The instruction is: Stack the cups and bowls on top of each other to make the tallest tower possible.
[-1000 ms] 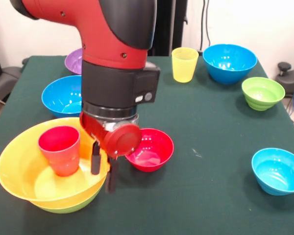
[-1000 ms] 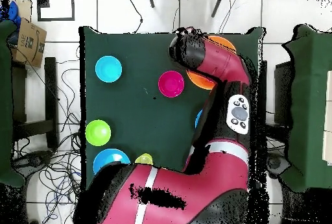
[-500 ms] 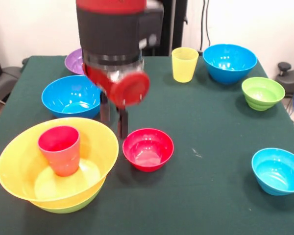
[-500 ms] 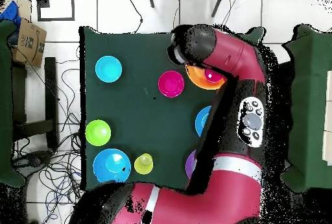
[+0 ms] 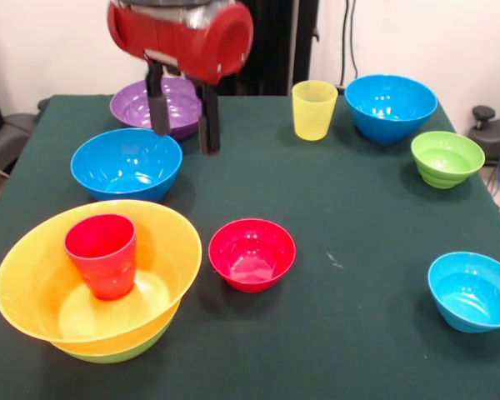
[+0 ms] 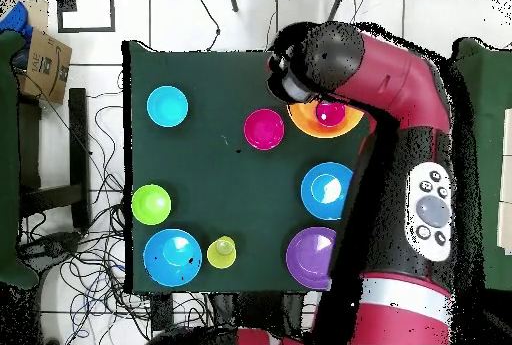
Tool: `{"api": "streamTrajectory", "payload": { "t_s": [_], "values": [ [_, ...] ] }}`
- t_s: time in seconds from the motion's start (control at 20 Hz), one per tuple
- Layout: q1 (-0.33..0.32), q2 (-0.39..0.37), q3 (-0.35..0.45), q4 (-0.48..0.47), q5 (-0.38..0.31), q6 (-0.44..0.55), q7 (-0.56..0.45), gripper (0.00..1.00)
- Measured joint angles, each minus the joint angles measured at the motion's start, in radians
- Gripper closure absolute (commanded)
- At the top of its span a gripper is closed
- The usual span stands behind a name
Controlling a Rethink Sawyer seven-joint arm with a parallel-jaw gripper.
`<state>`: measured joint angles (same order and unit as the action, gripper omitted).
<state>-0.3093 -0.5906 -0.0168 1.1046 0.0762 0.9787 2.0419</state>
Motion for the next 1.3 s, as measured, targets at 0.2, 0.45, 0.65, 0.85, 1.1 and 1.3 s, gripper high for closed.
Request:
{"api": "streamTrajectory", "payload": {
  "t_s": [0.2,0.45,0.65,0.85,1.1,1.3],
  "values": [
    [-0.032,-0.035,0.051,0.007,-0.046,0.049,-0.202,0.00],
    [-0.045,-0.036,0.084,0.007,-0.088,0.081,-0.355,0.00],
    [-0.041,-0.024,0.097,0.007,-0.115,0.082,-0.392,0.00],
    [-0.041,-0.004,0.116,0.007,-0.124,0.087,-0.392,0.00],
    [-0.041,0.013,0.129,0.007,-0.125,0.114,-0.392,0.00],
    [-0.041,0.028,0.147,0.009,-0.125,0.132,-0.392,0.00]
  ]
}}
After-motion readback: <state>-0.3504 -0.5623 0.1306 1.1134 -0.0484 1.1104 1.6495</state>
